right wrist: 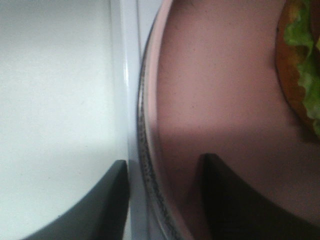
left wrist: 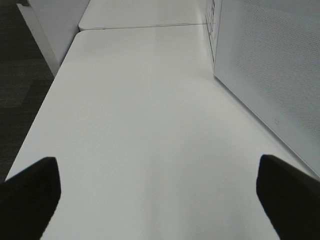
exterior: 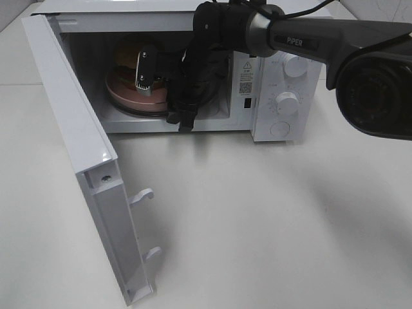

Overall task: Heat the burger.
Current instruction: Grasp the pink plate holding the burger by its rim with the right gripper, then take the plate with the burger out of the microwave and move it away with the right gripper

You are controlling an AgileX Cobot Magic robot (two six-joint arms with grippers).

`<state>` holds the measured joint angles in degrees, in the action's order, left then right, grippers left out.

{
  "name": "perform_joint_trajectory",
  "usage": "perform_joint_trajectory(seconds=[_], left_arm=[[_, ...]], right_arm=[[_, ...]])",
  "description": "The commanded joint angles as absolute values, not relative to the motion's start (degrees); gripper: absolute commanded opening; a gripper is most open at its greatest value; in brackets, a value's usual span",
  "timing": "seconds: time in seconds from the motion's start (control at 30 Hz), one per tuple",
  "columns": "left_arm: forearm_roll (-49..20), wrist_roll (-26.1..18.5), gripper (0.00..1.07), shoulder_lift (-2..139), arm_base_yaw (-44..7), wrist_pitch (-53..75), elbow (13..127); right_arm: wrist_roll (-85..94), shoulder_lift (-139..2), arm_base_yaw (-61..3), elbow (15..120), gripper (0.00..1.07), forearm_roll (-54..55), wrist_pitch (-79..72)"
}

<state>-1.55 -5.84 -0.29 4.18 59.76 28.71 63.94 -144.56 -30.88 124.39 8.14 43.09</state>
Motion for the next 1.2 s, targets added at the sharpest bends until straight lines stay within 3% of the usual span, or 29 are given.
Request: perform_joint_trajectory(seconds=[0.03,0.07,0.1,0.13,0.23,1.2], left_arm=[[-1.4,-5.6,1.01,-1.4,4.4,59.2,28.5],[-1.4,-5.6,1.01,-1.4,4.4,59.2,28.5],[-1.4,-5.6,1.01,-1.4,4.4,59.2,28.5],[-1.4,-5.6,1.01,-1.4,4.4,59.2,28.5],[-1.4,-5.6,1.01,-1.4,4.4,59.2,28.5],[-1.4,-5.6,1.01,-1.4,4.4,59.2,28.5]], right_arm=[[64.1,-145.5,-30.9,124.0,0.28,7.9,46.4],[64.1,-145.5,-30.9,124.0,0.17,7.9,46.8],[64.1,-145.5,-30.9,124.0,0.17,7.9,46.8],[64.0,-145.5,-30.9,124.0,0.08,7.9,47.3],[63.4,-145.5,-30.9,124.0,0.0,8.3,47.7],[65.4,-142.4,-32.2,124.0,0.0,8.9,55.7]])
